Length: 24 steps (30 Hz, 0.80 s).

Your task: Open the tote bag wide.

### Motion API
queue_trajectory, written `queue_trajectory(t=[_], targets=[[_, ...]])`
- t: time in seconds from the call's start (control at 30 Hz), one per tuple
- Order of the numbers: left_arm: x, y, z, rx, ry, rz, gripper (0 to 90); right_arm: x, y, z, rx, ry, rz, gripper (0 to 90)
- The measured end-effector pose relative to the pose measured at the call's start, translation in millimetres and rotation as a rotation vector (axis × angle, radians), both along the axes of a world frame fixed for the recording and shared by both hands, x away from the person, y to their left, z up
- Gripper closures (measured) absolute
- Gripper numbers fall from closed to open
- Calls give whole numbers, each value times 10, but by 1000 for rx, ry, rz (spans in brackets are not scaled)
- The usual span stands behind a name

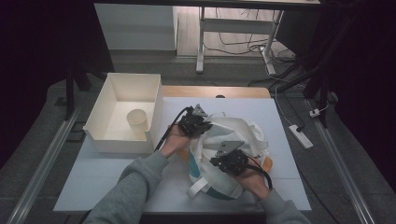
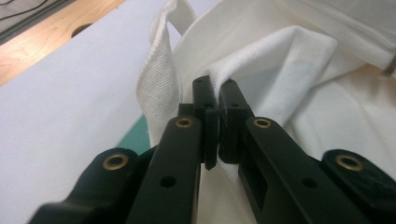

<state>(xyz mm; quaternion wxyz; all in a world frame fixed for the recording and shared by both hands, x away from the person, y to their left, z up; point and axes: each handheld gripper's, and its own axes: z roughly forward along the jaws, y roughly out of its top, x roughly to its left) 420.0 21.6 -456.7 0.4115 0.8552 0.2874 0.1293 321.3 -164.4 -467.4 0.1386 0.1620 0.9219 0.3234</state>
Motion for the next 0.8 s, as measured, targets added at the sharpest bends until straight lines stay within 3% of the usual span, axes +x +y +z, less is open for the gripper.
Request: queue_trajectory(t=[0.13,0.37,0.53,0.8], targets=[[-7,22,35,-13,-7,3,876,-86,-3,41,-7,-21,8,887],[-2,42,51,-16,-11,8,875,-159,-22,55,7,-10,15,887],[28,85,46,-21,-7,23,876,-291,67,71,9,-7,36,887],[106,101,-59,-5,23,39,875,-360,257,-230,-60,63,73,887]])
